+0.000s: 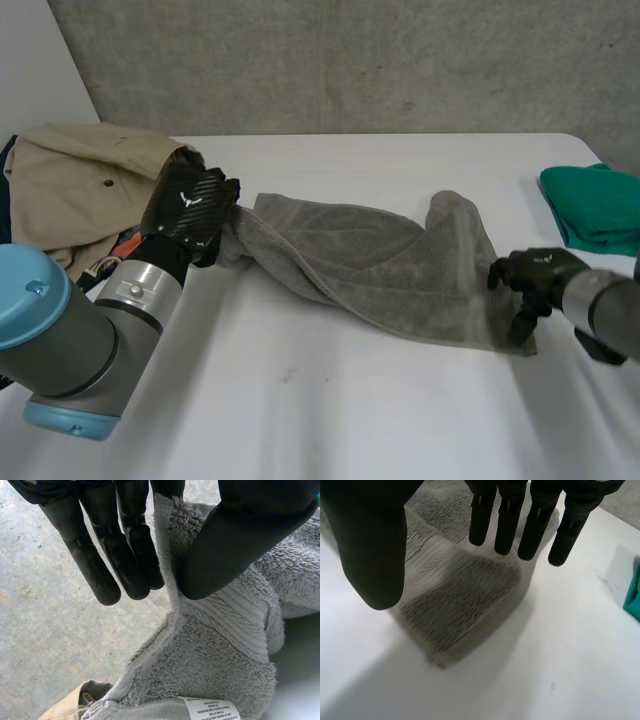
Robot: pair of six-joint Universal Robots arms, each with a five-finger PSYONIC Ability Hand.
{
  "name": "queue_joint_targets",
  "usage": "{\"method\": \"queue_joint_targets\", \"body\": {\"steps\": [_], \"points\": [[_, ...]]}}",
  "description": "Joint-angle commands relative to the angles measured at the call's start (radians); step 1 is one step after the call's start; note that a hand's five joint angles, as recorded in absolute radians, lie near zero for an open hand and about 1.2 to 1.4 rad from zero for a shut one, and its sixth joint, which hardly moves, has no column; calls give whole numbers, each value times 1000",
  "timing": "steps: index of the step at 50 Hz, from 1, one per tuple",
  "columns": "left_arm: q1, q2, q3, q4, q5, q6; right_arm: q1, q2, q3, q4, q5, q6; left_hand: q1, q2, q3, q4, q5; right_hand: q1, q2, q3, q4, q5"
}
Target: Fold the laundry.
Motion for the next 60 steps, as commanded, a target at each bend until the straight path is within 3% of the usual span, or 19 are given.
{"method": "queue_joint_targets", "body": {"steps": [1, 18, 60], "points": [[-1, 0, -1, 0, -1, -3, -4, -62, 206, -185, -15, 0, 263, 194, 202, 195, 226, 160, 161, 159, 157, 154], [2, -5, -6, 2, 1, -3, -5, 16, 245, -413, -28, -23, 263, 194, 202, 195, 226, 166, 167, 164, 163, 160], [3, -5, -7, 2, -1, -3, 2, 180, 37, -424, -20, -93, 263, 194, 202, 195, 226, 436, 437, 435, 433, 430]]}}
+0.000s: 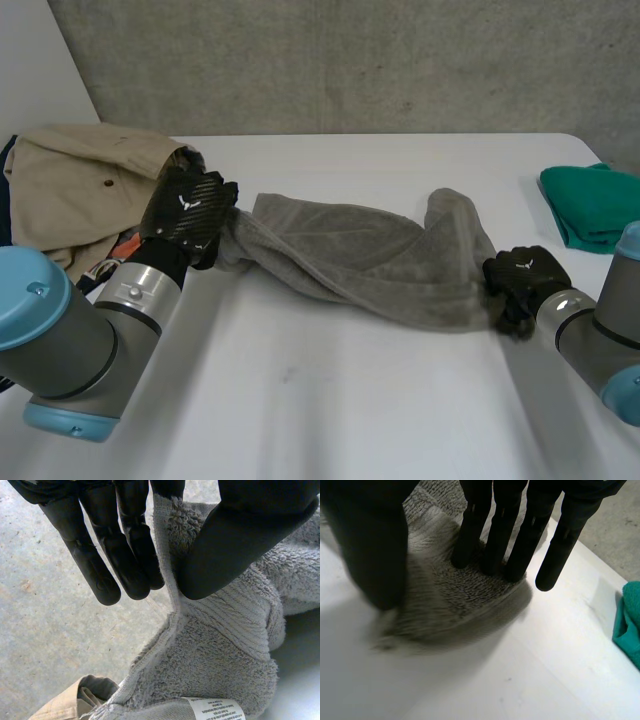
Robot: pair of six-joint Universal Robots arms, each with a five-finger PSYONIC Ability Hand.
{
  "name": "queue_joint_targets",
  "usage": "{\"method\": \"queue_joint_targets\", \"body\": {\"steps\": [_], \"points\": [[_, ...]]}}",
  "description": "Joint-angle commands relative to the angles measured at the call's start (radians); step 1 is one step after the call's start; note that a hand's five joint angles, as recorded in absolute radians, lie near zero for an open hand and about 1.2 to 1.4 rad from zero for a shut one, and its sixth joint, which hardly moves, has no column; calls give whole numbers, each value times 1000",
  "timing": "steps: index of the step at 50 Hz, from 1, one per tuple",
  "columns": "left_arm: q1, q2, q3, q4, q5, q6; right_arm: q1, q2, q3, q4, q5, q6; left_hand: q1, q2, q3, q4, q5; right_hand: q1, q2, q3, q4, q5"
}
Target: Fold the laundry.
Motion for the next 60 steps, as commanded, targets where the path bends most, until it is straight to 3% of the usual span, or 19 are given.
{"method": "queue_joint_targets", "body": {"steps": [1, 6, 12, 14, 18, 21, 26, 31, 33, 36, 39, 42, 47, 53, 56, 57, 60], "points": [[-1, 0, 0, 0, 0, -1, 1, 32, -45, 0, 2, 1, 263, 194, 202, 195, 226, 129, 130, 128, 126, 256], [0, 0, 0, -2, -2, 0, 1, 64, -85, 2, 8, -1, 263, 194, 202, 195, 226, 193, 194, 192, 190, 321], [-3, 0, 0, -2, -2, 0, -4, 50, -108, 2, 12, -1, 263, 194, 202, 195, 226, 579, 580, 578, 576, 707], [-3, 2, 0, -3, -2, 2, -5, 44, -108, 5, 12, -1, 263, 194, 202, 195, 226, 580, 581, 579, 577, 708], [-6, 23, 0, -31, 0, 6, -7, -80, -89, 37, 12, -8, 263, 194, 202, 195, 226, 580, 581, 579, 577, 708], [-6, 84, -3, -127, 0, 9, -8, -180, -67, 113, 10, -51, 263, 194, 202, 195, 226, 580, 581, 579, 577, 708], [-6, 190, -3, -343, 2, 21, -8, -388, -47, 476, 7, -241, 263, 194, 202, 195, 226, 580, 581, 579, 577, 708], [31, 310, 3, -655, 6, 161, -43, -494, -23, 768, 13, -438, 263, 194, 202, 195, 226, 580, 581, 579, 577, 708], [45, 310, 0, -727, 11, 228, -57, -520, -10, 862, 4, -504, 263, 194, 202, 195, 226, 580, 581, 579, 577, 708], [51, 298, -3, -759, 17, 299, -57, -524, -4, 873, -1, -527, 263, 194, 202, 195, 226, 580, 581, 579, 577, 708], [54, 207, 7, -741, 21, 374, -50, -499, -4, 841, -1, -524, 263, 194, 202, 195, 226, 580, 581, 579, 577, 708], [65, 25, 104, -652, 20, 440, -44, -380, -47, 766, 13, -499, 263, 194, 202, 195, 226, 580, 581, 579, 577, 708], [60, -143, 332, -557, 12, 468, 15, -115, -428, 692, 108, -325, 263, 194, 202, 195, 226, 580, 581, 579, 577, 708], [30, -255, 726, -414, 12, 447, 85, -21, -856, 585, 171, -161, 263, 194, 202, 195, 226, 580, 581, 579, 577, 708], [14, -258, 817, -226, 8, 413, 92, 1, -999, 425, 177, -70, 263, 194, 202, 195, 226, 580, 581, 579, 577, 708], [16, -250, 822, -107, 5, 379, 88, -4, -1016, 326, 177, -33, 263, 194, 202, 195, 226, 580, 581, 579, 577, 708], [17, -244, 822, 49, -8, 306, 92, -13, -994, 128, 180, 5, 263, 194, 202, 195, 226, 580, 581, 579, 577, 708]]}}
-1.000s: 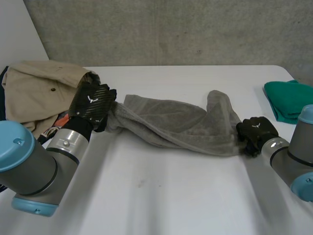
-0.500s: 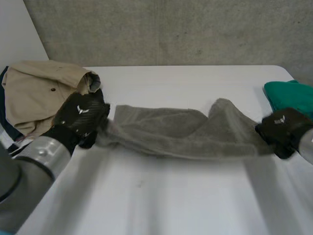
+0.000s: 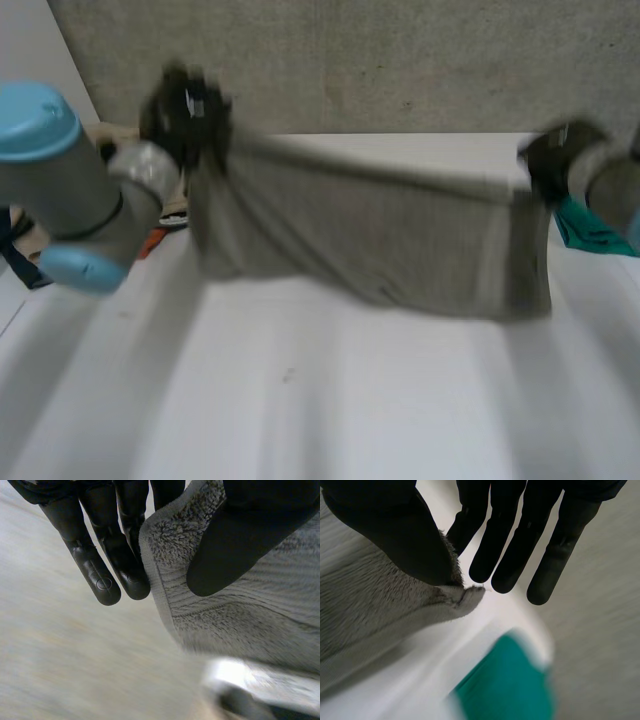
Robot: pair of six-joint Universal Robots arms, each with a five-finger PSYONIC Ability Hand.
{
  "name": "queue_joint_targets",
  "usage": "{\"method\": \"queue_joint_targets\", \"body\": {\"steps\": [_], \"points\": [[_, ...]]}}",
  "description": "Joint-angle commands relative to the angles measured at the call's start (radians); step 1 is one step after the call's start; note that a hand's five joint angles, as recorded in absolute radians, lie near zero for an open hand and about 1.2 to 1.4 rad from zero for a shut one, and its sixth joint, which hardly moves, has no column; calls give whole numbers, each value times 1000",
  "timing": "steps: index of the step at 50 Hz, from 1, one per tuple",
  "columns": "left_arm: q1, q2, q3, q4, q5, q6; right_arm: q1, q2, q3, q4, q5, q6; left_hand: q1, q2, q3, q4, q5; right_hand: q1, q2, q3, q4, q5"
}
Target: Fold the laundry.
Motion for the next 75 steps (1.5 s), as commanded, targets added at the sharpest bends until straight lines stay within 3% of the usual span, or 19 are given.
{"method": "queue_joint_targets", "body": {"steps": [1, 4, 10, 27, 30, 34, 39, 45, 50, 54, 62, 75], "points": [[-8, 20, 81, 436, -35, -173, 20, -69, -145, -469, -9, 149, 263, 194, 202, 193, 226, 273, 215, 206, 201, 215], [-3, 30, 73, 429, -76, -219, 20, -97, -80, -556, -13, 143, 263, 194, 202, 193, 226, 273, 215, 206, 201, 215], [9, 29, -5, 267, -90, -241, 20, -120, 29, -550, -19, 144, 263, 194, 202, 193, 226, 273, 215, 206, 201, 215], [1, 24, -567, 236, -6, -198, 13, -85, 579, -381, -104, 114, 263, 194, 202, 193, 226, 273, 215, 206, 201, 215], [7, 24, -635, 238, -4, -166, 10, -83, 676, -388, -124, 60, 82, 13, 21, 12, 45, 273, 215, 206, 201, 215], [15, 26, -695, 241, -3, -109, -17, -86, 739, -393, -127, 23, -561, -630, -622, -631, -598, 273, 215, 206, 201, 215], [78, 81, -724, 241, -3, -95, -60, -92, 771, -393, -134, 20, -673, -742, -734, -743, -710, 273, 215, 206, 201, 215], [176, 168, -772, 241, 25, -162, -98, -108, 793, -393, -168, 21, -653, -722, -714, -723, -690, 273, 215, 206, 201, 215], [195, 187, -780, 218, 161, -370, -105, -109, 802, -392, -177, 23, -612, -681, -673, -682, -649, 273, 215, 206, 201, 215], [234, 185, -769, 175, 198, -460, -105, -109, 807, -392, -176, 22, -516, -584, -577, -586, -552, 273, 215, 206, 201, 215], [271, 146, -746, 29, 206, -457, -106, -109, 807, -392, -176, 28, -439, -508, -500, -509, -476, 273, 215, 206, 201, 215], [257, 63, -698, 18, 221, -452, -108, -109, 808, -392, -174, 22, -462, -531, -523, -532, -499, 273, 215, 206, 201, 215]]}}
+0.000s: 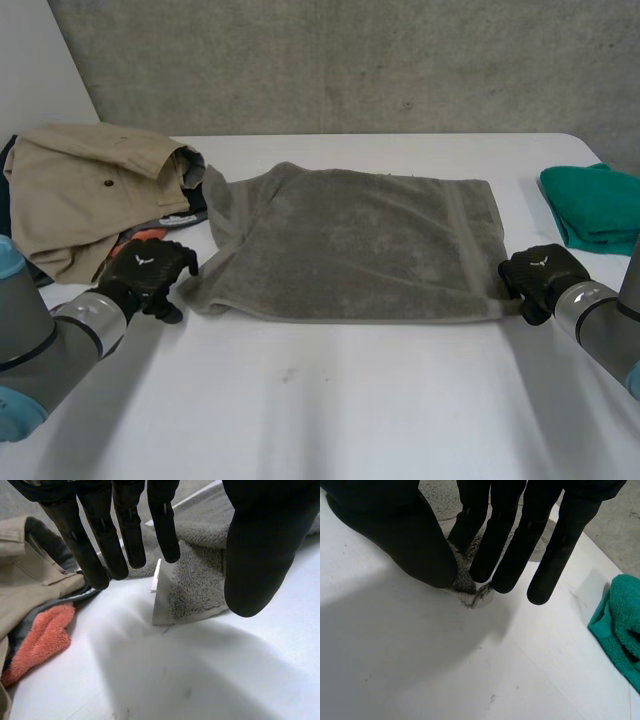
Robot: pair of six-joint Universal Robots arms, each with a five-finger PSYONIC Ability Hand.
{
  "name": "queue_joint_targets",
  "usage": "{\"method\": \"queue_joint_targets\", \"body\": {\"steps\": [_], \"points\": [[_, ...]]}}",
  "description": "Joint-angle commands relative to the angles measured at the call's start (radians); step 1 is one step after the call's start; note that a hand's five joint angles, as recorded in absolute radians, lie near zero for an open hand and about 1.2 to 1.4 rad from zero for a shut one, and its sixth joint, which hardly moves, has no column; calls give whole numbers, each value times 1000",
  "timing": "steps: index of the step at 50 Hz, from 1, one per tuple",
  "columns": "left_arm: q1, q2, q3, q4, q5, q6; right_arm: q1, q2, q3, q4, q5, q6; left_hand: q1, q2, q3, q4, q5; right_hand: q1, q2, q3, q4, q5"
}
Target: Fold the laundry.
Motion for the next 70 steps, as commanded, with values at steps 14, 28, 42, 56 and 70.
{"method": "queue_joint_targets", "body": {"steps": [14, 28, 42, 56, 70], "points": [[-96, -152, 135, -6, 22, -6, 1, 0, 8, 3, 0, -3, 335, 335, 335, 329, 329, 273, 215, 202, 200, 207], [-116, 240, -23, -119, -174, 104, -37, -225, 99, 280, 19, -247, 803, 803, 803, 797, 797, 273, 215, 202, 200, 207], [-148, 399, -204, -497, -226, 580, -74, -380, 173, 497, 105, -524, 803, 803, 803, 797, 797, 273, 215, 202, 200, 207], [-277, -72, 242, -5, -301, 539, 9, -32, -198, 217, 214, -328, 803, 803, 803, 797, 797, 273, 215, 202, 200, 207], [-323, -497, 830, 31, -401, 540, 62, 325, -675, 97, 238, -327, 803, 803, 803, 797, 797, 273, 215, 202, 200, 207]]}}
